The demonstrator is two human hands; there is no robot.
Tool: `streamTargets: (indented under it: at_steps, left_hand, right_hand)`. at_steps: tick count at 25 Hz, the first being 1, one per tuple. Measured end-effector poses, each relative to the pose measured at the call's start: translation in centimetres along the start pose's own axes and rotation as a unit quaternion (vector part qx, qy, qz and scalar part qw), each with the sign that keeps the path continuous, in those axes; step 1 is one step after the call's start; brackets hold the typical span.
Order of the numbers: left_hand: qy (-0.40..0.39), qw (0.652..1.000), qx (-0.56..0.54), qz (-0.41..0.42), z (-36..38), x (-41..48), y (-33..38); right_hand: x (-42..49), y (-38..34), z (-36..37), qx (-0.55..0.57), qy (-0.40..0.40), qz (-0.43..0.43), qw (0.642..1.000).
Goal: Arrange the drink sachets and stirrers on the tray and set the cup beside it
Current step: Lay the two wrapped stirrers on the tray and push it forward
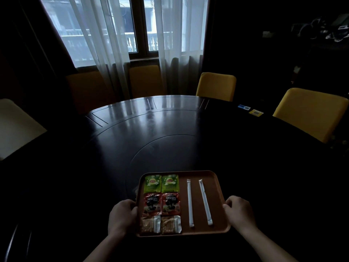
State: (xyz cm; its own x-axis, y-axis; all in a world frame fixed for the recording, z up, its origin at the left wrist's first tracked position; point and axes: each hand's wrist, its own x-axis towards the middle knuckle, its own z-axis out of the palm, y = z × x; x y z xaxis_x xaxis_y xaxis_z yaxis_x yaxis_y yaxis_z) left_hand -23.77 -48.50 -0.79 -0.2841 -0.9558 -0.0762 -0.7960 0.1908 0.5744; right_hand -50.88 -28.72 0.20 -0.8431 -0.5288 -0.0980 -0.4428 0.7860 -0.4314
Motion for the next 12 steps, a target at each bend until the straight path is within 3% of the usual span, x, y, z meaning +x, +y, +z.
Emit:
streamTargets:
  at_steps: [8,12]
  left_hand:
    - [0.000,1.000,0.005,-0.010,0.4,2.4,-0.5]
    - [0.001,1.000,-0.006,0.029,0.1,2.5,-0.8]
  right_hand:
    - [2.1,-0.7,2.1,0.011,0.022,-0.016,1.000]
    - [2.3,-0.1,2.3,0.033,0.010,-0.041,0.999]
